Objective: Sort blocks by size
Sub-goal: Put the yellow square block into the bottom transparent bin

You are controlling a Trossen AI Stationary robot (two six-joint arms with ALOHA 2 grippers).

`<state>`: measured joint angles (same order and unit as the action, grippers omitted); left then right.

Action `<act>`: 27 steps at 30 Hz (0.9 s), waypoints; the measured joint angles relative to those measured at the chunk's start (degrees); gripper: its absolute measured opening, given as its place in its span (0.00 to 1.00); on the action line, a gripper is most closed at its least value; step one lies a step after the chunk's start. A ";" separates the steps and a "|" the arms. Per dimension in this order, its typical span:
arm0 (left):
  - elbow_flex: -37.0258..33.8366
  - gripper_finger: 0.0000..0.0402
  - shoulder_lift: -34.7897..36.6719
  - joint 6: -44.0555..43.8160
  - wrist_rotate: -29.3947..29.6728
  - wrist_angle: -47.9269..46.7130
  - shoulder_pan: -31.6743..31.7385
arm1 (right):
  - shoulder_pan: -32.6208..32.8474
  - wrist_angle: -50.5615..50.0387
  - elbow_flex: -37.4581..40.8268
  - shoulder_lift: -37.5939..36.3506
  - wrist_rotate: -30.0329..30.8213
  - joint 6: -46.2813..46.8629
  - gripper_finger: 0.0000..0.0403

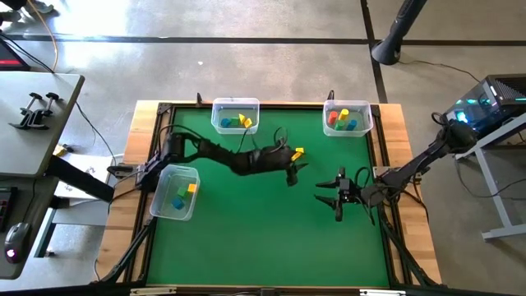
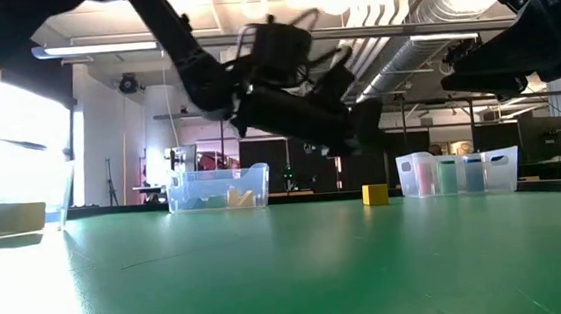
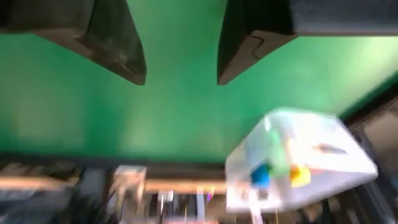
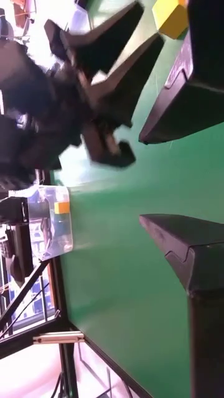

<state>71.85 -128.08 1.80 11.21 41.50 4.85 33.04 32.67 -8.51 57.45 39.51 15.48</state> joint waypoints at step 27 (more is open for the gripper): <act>7.07 0.70 -8.49 -2.75 -0.30 -9.36 5.26 | 0.00 -1.60 0.00 0.00 -0.06 1.18 0.48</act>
<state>78.91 -136.57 -0.95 10.91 32.14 10.11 33.04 31.07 -8.51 57.45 39.44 16.67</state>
